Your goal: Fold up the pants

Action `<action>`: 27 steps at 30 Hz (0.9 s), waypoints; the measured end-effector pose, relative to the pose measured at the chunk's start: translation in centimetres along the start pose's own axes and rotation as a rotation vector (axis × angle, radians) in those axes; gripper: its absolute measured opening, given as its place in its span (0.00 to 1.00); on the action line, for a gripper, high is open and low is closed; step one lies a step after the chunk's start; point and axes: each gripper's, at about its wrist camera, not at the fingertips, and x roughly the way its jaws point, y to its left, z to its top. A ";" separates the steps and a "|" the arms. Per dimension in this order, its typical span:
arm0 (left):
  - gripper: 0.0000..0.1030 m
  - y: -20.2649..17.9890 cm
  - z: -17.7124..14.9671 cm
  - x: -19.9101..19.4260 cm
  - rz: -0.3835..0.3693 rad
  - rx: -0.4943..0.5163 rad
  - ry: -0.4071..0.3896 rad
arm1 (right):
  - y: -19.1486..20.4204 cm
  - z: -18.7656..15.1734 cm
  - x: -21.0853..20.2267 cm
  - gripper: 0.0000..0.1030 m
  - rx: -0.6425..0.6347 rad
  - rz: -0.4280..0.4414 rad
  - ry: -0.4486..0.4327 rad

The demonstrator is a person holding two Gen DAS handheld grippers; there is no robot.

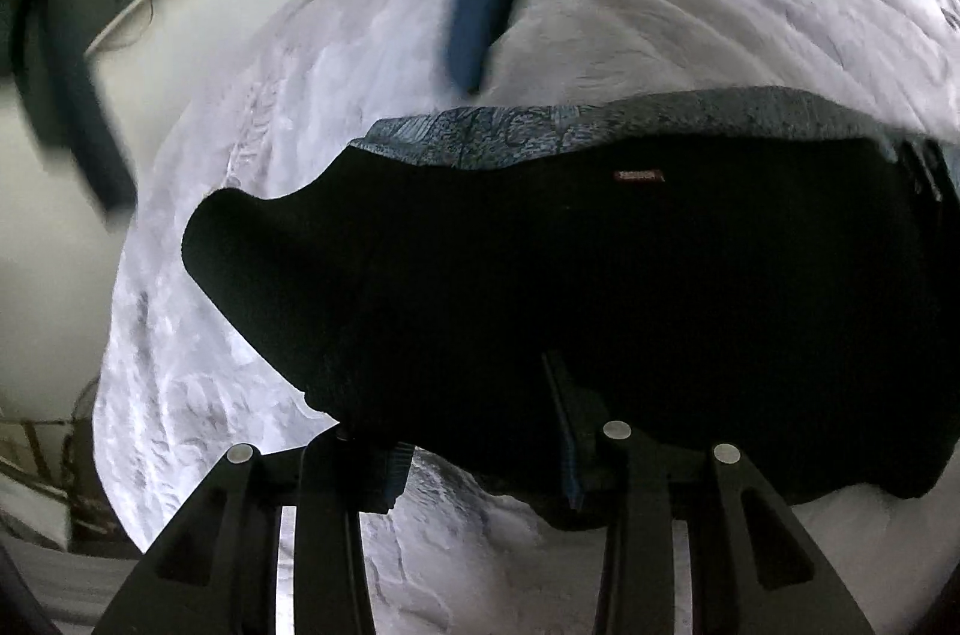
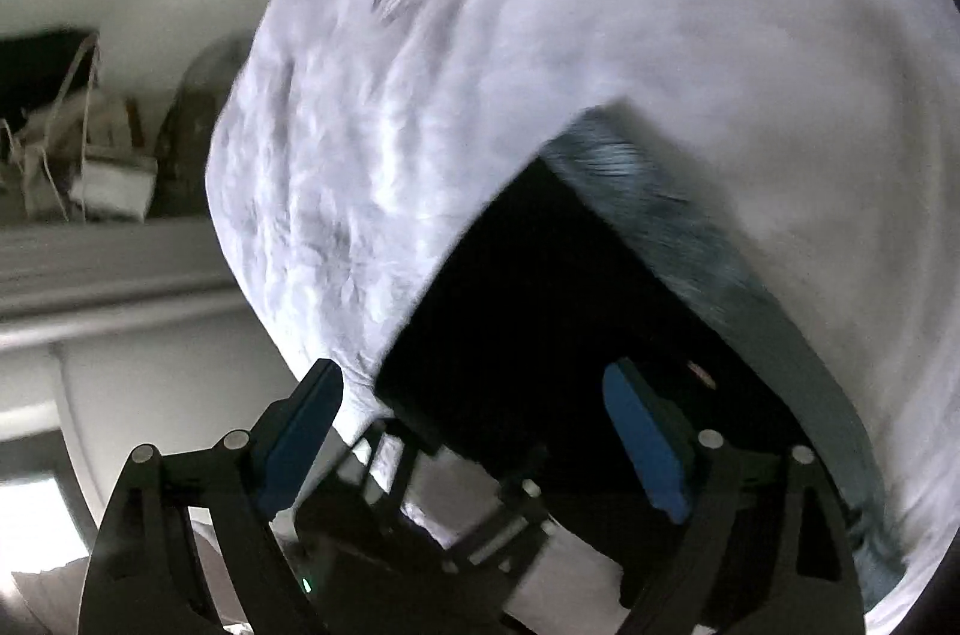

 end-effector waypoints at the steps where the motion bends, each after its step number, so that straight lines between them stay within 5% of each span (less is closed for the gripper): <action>1: 0.38 -0.1 -0.1 0.0 0.005 0.006 -0.003 | 0.5 0.5 0.8 0.88 -0.007 -0.005 0.025; 6: 0.38 -0.8 -0.1 -0.1 0.041 0.054 -0.016 | 1.3 2.1 5.1 0.88 -0.019 -0.068 0.135; 8: 0.38 -0.9 -0.1 0.0 0.048 0.066 -0.015 | 0.7 1.6 5.8 0.57 -0.019 -0.111 0.164; 9: 0.38 -1.1 0.0 0.0 0.042 0.072 -0.001 | 0.5 1.4 5.7 0.19 -0.016 -0.127 0.160; 17: 0.38 -3.1 2.5 -6.9 -0.001 0.122 -0.158 | -3.3 -3.4 -2.8 0.16 0.068 0.034 -0.060; 27: 0.38 -10.4 6.8 -15.9 -0.173 0.241 -0.316 | -12.6 -17.8 -14.8 0.17 0.268 0.230 -0.441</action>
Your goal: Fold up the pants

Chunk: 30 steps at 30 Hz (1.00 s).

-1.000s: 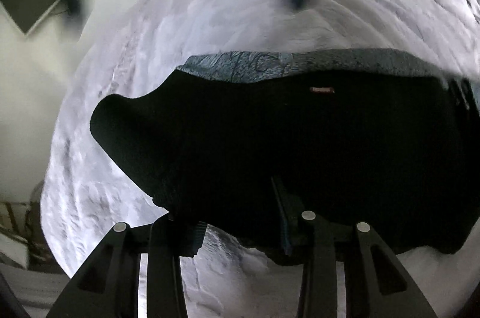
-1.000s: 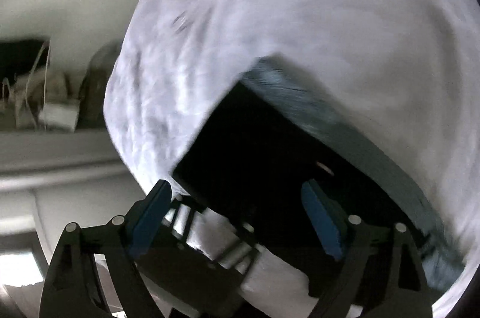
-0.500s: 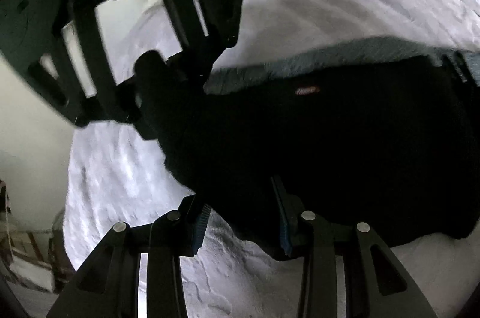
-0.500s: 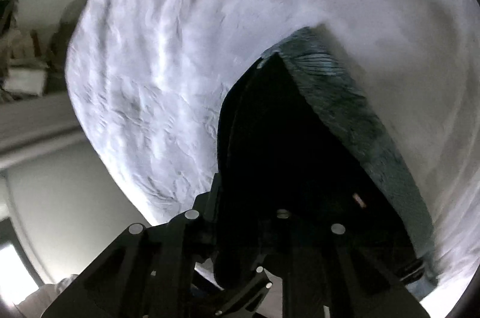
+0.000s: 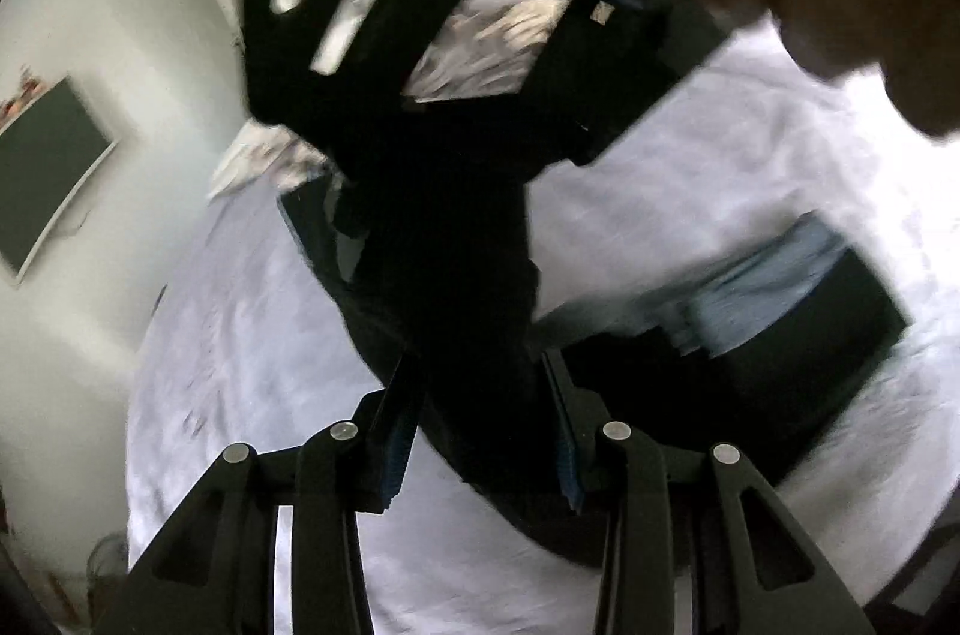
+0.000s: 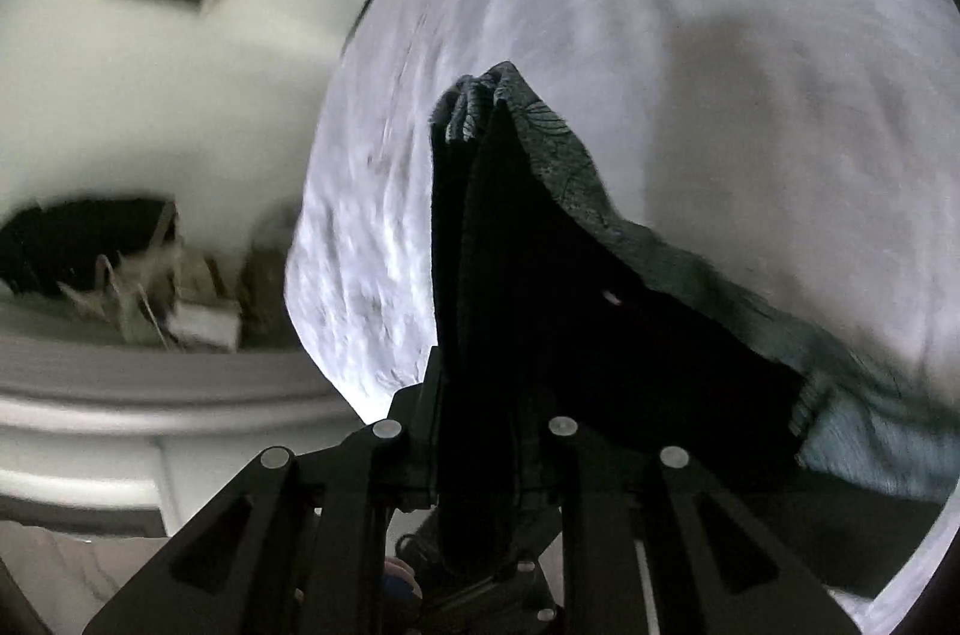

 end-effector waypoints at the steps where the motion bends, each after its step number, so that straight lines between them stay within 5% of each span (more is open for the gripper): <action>1: 0.38 -1.5 0.9 -0.5 -0.026 0.024 -0.014 | -1.5 -1.1 -2.0 0.17 0.030 0.013 -0.042; 11: 0.38 -16.0 4.0 -0.9 -0.197 0.267 -0.041 | -16.9 -11.8 -13.2 0.17 0.314 0.044 -0.287; 18: 0.38 -24.9 2.6 2.1 -0.241 0.384 0.043 | -27.0 -17.2 -12.3 0.16 0.475 0.037 -0.304; 24: 0.41 -27.2 -0.1 4.7 -0.227 0.454 0.112 | -32.3 -18.7 -8.0 0.18 0.576 0.045 -0.250; 30: 0.46 -23.0 -0.2 2.0 -0.342 0.376 0.162 | -31.5 -19.6 -8.7 0.29 0.568 -0.026 -0.265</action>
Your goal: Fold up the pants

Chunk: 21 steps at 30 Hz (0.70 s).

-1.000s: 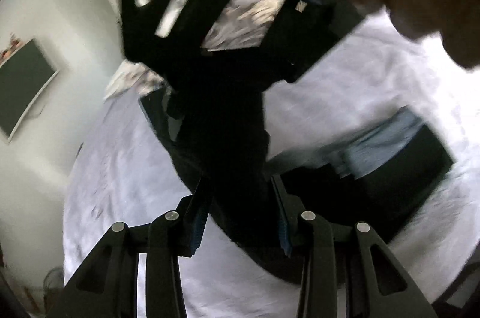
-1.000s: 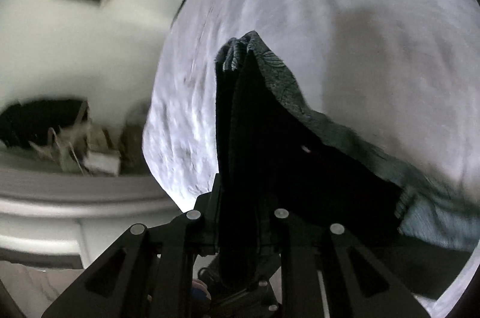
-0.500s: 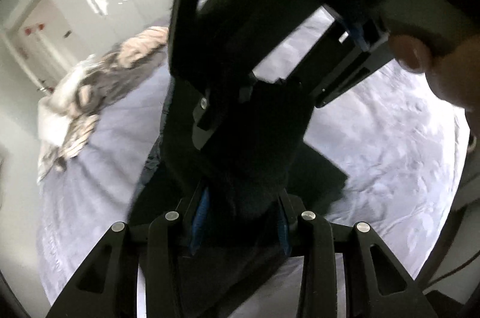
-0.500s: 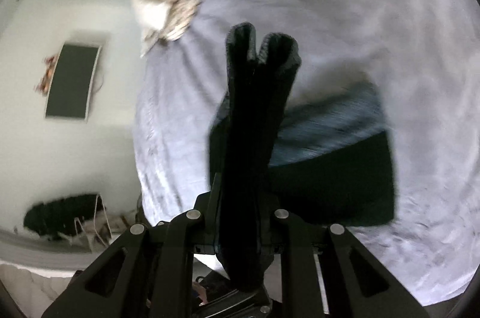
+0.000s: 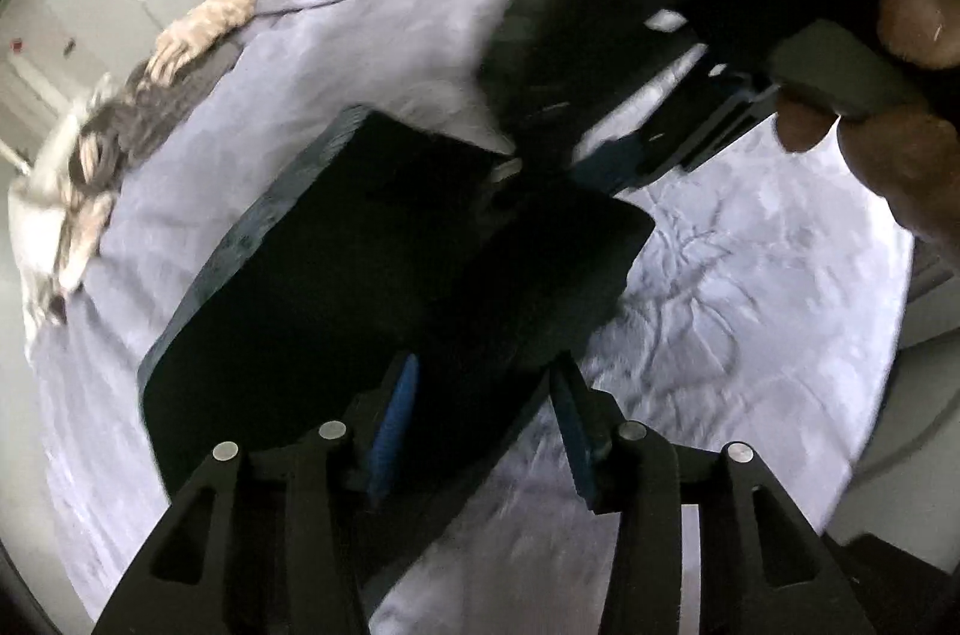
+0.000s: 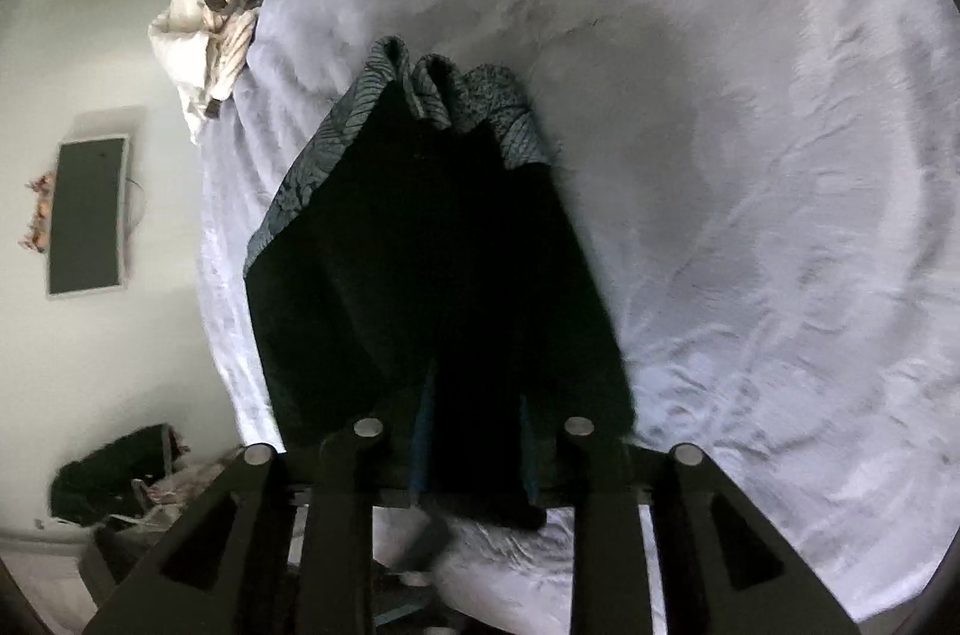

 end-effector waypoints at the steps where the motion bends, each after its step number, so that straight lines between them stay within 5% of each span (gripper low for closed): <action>1: 0.46 0.6 -0.3 -0.5 -0.007 -0.019 0.000 | 0.3 -0.2 -0.5 0.31 -0.014 -0.044 -0.013; 4: 0.62 3.7 -1.9 -2.1 0.019 -0.123 0.014 | 1.0 -1.5 -2.6 0.31 -0.052 -0.168 -0.069; 9: 0.64 9.9 -4.5 -2.1 0.111 -0.320 0.086 | 2.7 -3.7 -5.3 0.25 -0.079 -0.204 -0.169; 13: 0.64 12.1 -6.8 0.8 0.100 -0.404 0.185 | 4.2 -4.2 -3.4 0.25 -0.125 -0.236 -0.132; 17: 0.75 11.3 -8.4 2.4 0.091 -0.413 0.204 | 3.1 -4.7 1.5 0.22 -0.168 -0.419 -0.046; 21: 0.75 12.2 -7.5 0.8 0.059 -0.429 0.184 | 1.7 -4.9 1.2 0.22 -0.098 -0.381 -0.071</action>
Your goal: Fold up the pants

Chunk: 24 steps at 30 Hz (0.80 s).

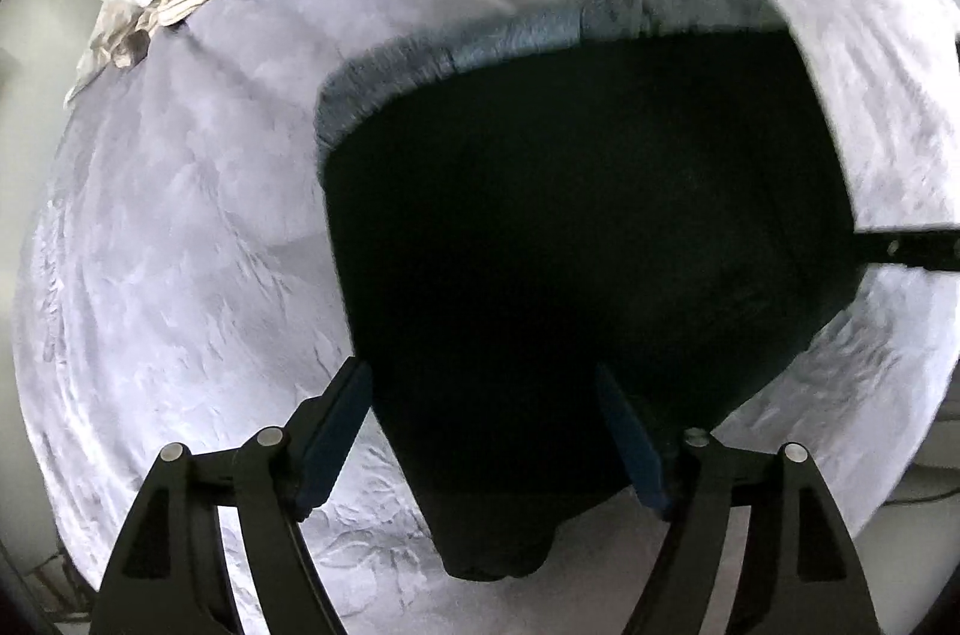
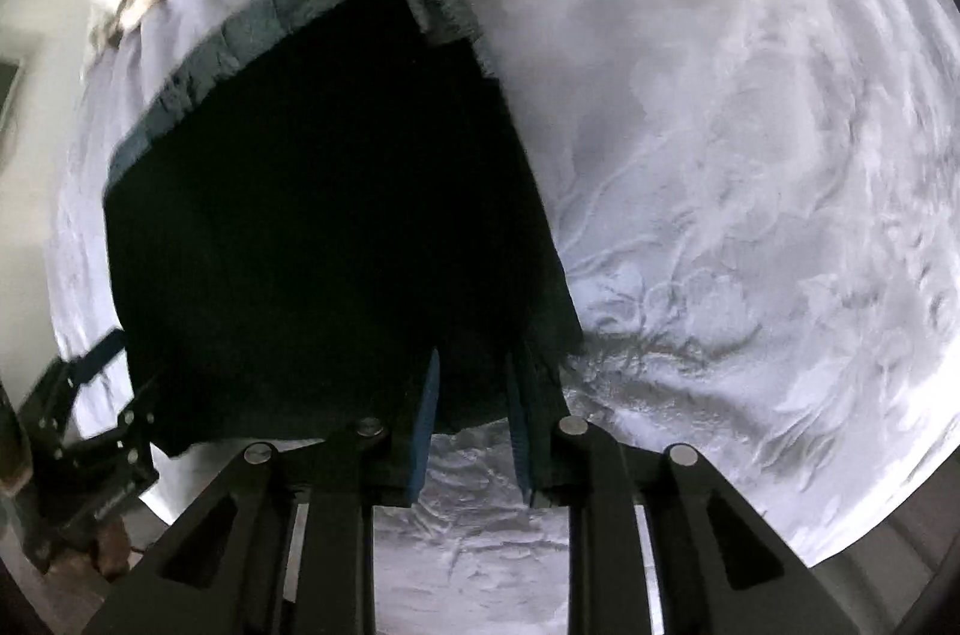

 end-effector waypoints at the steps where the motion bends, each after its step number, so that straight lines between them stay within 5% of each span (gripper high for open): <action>1: 0.75 0.8 0.4 -0.6 -0.006 -0.028 -0.023 | -0.1 0.1 -0.2 0.22 -0.002 0.002 -0.001; 4: 0.75 4.0 2.9 -1.3 -0.017 -0.173 -0.059 | -0.2 0.3 -0.3 0.22 -0.026 -0.015 0.011; 9: 0.76 7.4 4.5 2.3 -0.001 -0.316 0.019 | 0.6 0.2 -0.3 0.23 -0.024 -0.025 0.005; 17: 0.83 6.8 3.6 1.8 0.041 -0.280 0.050 | 1.8 0.0 -0.6 0.26 -0.047 -0.051 0.005; 24: 0.83 6.5 1.7 0.1 0.018 -0.249 0.110 | 1.3 -0.8 -2.7 0.47 0.028 -0.036 -0.018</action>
